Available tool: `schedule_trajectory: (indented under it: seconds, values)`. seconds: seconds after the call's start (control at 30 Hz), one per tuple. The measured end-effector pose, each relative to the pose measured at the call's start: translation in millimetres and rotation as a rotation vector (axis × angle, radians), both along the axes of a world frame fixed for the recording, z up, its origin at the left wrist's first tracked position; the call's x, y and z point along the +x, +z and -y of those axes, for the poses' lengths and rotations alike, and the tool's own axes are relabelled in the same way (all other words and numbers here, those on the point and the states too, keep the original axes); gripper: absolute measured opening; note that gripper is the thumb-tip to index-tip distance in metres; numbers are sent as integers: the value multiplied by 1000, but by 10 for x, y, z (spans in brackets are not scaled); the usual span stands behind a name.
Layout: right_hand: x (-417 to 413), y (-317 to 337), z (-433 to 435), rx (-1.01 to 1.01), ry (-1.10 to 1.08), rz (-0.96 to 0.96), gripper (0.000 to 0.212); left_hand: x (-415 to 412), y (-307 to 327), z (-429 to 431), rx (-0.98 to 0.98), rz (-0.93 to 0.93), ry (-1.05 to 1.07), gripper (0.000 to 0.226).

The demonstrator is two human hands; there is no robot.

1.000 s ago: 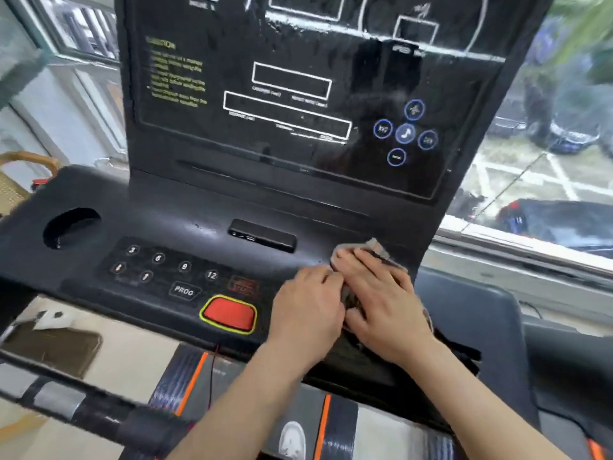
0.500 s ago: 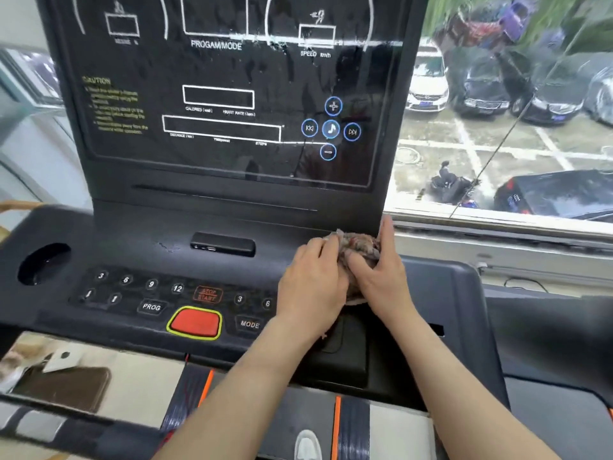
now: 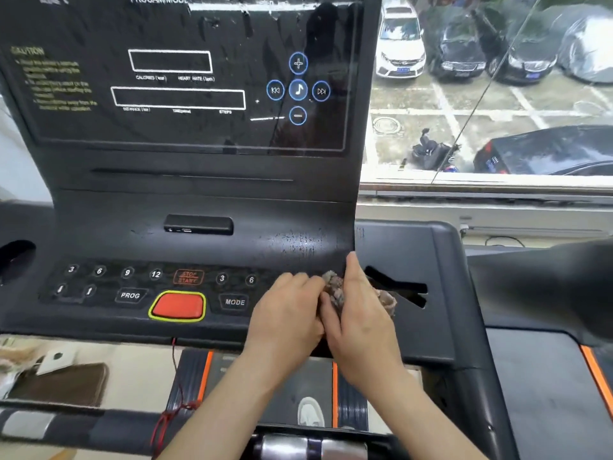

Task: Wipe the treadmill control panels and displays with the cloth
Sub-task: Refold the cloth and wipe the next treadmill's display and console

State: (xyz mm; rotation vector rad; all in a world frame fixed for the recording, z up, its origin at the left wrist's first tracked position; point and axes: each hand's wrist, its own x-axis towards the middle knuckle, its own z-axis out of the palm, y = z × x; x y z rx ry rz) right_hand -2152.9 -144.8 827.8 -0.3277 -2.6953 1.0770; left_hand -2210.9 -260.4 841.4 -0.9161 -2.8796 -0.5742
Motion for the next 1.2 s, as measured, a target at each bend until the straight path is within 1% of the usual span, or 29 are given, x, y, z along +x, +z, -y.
schedule_trajectory:
  seconds: [0.07,0.13,0.17,0.23,0.27,0.33,0.37,0.43,0.47,0.53,0.6,0.73,0.87,0.97,1.0,1.07,1.13,1.17,1.2]
  values:
    - [174,-3,57,-42,37,22,77,112,-16,107,9,3,-37,8]
    - [212,56,7,-144,8,-48,69,111,31,123,35,-21,-56,8]
    - [154,106,-53,-165,-35,-118,63,61,78,98,60,-33,-38,10]
    - [-99,184,-199,-68,-123,-270,53,-132,173,35,98,-46,71,11]
    - [-256,191,-239,-28,-145,-284,52,-249,201,17,94,-43,128,10]
    - [-444,120,-126,36,-117,-190,58,-387,174,71,58,-39,179,5]
    - [-425,20,-15,122,-97,-145,59,-380,123,135,53,-50,165,7]
    - [-224,-146,186,302,-58,-129,55,-212,2,303,90,-70,97,15]
    - [-91,-179,242,337,-38,-133,53,-83,-38,386,125,-78,64,18]
    - [172,-221,313,359,-43,-162,50,137,-117,524,187,-82,12,18]
    - [355,-267,387,346,-55,-210,47,245,-182,617,205,-82,-12,14]
    - [378,-371,496,441,52,-303,40,299,-292,860,188,-82,-29,11]
    - [95,-368,957,460,163,-336,43,234,-290,1321,192,-57,124,8]
    - [-148,-274,1354,390,252,-275,39,164,-176,1692,191,-3,282,6]
    - [-212,-200,1436,340,253,-258,38,151,-110,1810,211,40,352,7]
    - [-299,7,1557,254,187,-265,39,114,30,2037,321,85,507,11]
    - [-358,169,1693,274,91,-316,46,70,137,2256,432,82,635,13]
    - [-372,195,1753,289,77,-324,48,39,161,2336,456,85,673,14]
    - [-382,179,1823,312,113,-323,45,7,161,2410,460,88,693,17]
